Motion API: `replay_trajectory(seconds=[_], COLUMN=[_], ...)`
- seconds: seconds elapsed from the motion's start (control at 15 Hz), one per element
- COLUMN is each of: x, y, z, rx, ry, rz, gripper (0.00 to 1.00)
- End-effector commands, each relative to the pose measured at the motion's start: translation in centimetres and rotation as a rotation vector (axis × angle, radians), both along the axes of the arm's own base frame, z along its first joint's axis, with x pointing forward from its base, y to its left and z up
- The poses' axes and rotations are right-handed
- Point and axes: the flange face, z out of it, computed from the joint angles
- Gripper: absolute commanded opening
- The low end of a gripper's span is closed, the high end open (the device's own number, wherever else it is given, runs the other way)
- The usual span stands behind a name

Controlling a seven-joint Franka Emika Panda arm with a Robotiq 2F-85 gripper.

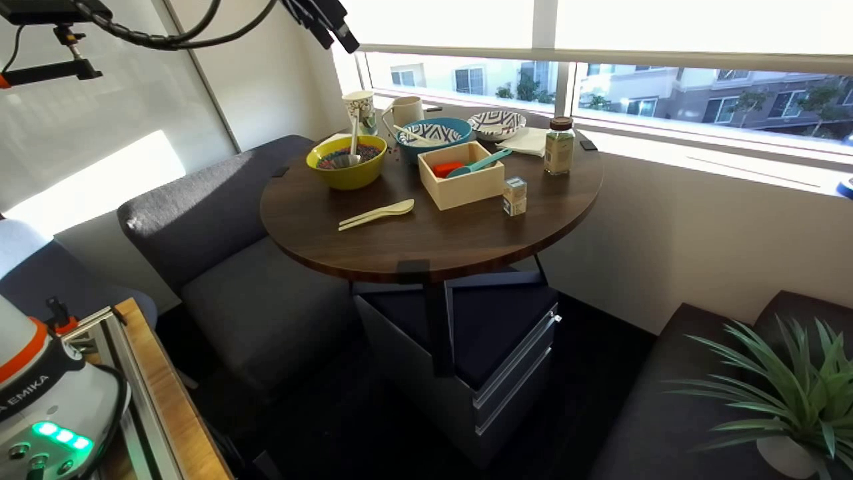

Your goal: Remove the spoon from the blue bowl

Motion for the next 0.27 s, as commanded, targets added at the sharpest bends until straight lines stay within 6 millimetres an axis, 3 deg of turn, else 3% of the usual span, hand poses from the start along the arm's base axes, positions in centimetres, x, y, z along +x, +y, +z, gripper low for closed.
replay_trajectory(seconds=[0.0,0.2], x=[-0.23,-0.23], y=[-0.29,-0.29], z=[0.66,0.66], rx=[0.002,0.003], ry=[-0.006,-0.006], rz=[0.001,0.003], gripper=[1.00,1.00])
